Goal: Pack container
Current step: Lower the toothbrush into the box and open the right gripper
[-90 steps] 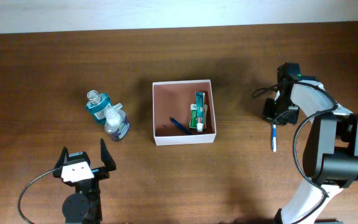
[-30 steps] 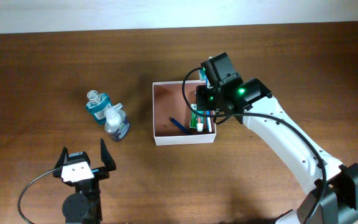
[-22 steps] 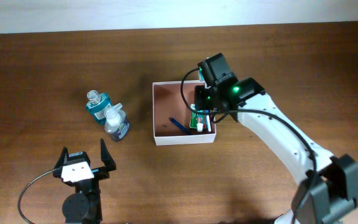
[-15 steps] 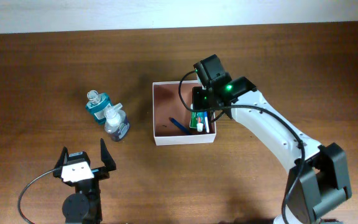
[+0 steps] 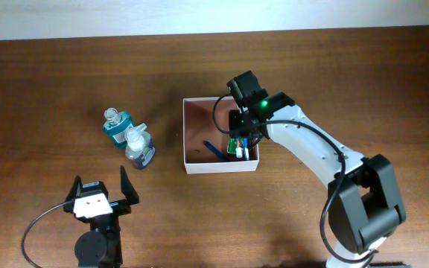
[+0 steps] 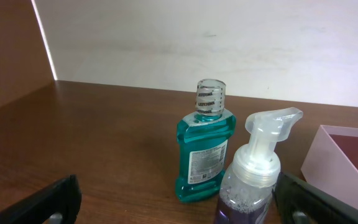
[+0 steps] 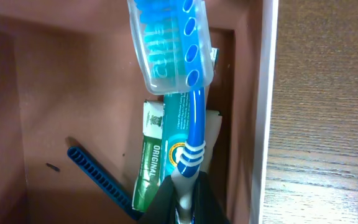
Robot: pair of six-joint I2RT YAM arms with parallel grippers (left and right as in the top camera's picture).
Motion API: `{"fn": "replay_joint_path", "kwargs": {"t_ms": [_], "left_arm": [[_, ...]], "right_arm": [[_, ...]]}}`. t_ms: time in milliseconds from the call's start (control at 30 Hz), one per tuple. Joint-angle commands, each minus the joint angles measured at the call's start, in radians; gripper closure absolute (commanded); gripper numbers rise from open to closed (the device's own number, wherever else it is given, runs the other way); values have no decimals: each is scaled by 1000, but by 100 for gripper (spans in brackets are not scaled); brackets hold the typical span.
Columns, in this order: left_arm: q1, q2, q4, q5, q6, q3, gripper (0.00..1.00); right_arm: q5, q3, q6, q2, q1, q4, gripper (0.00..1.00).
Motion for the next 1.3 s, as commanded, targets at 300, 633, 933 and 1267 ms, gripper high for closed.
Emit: {"fn": "replay_joint_path", "kwargs": {"t_ms": [300,633,933,1267], "left_arm": [[5,-6,3,11,16,-9,1],[5,-6,3,11,16,-9,1],[5,-6,3,11,16,-9,1],[5,-6,3,11,16,-9,1]], "right_arm": [[15,16,10,32,18,8,96],[15,16,9,47,18,8,96],[15,16,9,47,18,5,75],[11,113,-7,-4,18,-78,75]]}}
